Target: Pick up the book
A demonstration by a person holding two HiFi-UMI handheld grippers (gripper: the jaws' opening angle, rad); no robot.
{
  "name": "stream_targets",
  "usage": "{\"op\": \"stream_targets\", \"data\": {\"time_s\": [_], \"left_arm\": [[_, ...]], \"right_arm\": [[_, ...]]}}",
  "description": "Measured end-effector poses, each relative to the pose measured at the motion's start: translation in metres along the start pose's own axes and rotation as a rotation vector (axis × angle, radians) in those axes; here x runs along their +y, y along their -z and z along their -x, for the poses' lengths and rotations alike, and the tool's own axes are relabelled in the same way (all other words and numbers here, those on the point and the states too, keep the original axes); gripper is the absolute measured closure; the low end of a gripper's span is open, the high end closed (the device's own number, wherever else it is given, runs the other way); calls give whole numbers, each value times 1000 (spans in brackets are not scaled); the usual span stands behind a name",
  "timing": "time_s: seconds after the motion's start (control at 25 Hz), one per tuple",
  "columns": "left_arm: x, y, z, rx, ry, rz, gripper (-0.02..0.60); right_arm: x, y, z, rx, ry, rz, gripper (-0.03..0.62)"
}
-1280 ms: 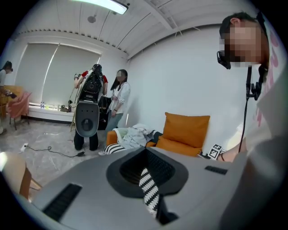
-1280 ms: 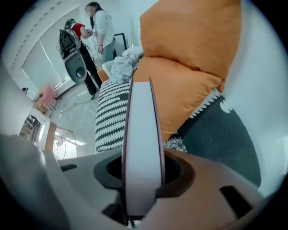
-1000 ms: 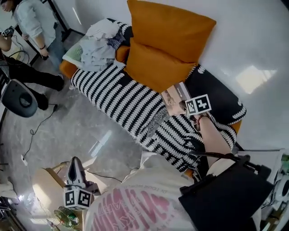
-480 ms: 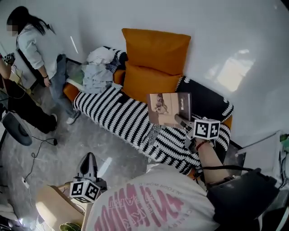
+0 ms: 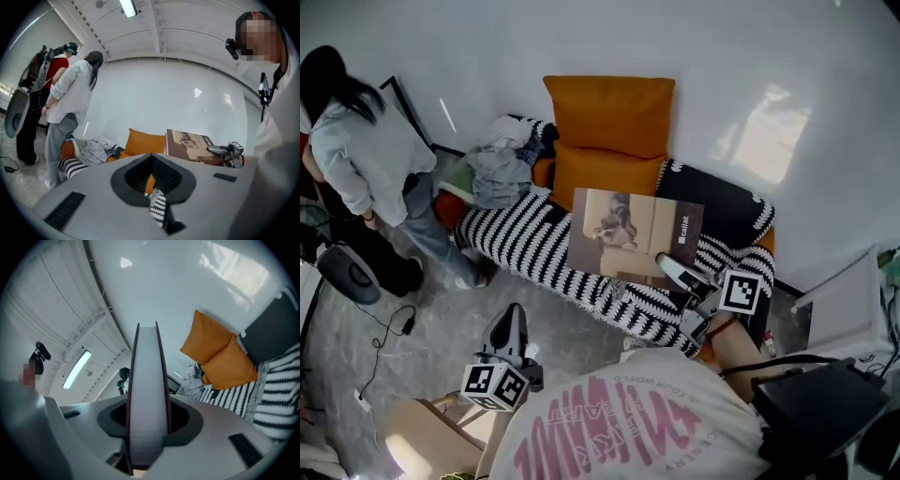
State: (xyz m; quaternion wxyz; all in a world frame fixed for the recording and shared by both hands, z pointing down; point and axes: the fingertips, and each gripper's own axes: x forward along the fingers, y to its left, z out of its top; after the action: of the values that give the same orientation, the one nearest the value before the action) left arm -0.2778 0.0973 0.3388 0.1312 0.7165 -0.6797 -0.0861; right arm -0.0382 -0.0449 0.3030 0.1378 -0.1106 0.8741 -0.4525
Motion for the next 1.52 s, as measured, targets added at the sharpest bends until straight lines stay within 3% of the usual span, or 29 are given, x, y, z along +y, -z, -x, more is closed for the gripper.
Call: {"op": "stream_targets", "data": {"time_s": [0.16, 0.24, 0.48, 0.84, 1.04, 1.52], "left_arm": [[-25, -12, 3, -18, 54, -17, 575], [-38, -15, 5, -24, 44, -37, 575], [-56, -25, 10, -67, -7, -35, 575], [-76, -44, -5, -95, 25, -10, 575], [-86, -40, -16, -58, 52, 1, 575], [-110, -24, -33, -7, 85, 9, 575]], "right_arm": [[30, -12, 3, -54, -160, -48, 441], [43, -24, 13, -78, -220, -51, 441], [58, -40, 31, -86, -311, -67, 441], [50, -37, 31, -23, -321, -134, 441], [43, -34, 34, -15, -316, -172, 441], [-8, -41, 72, -35, -150, -152, 441]]}}
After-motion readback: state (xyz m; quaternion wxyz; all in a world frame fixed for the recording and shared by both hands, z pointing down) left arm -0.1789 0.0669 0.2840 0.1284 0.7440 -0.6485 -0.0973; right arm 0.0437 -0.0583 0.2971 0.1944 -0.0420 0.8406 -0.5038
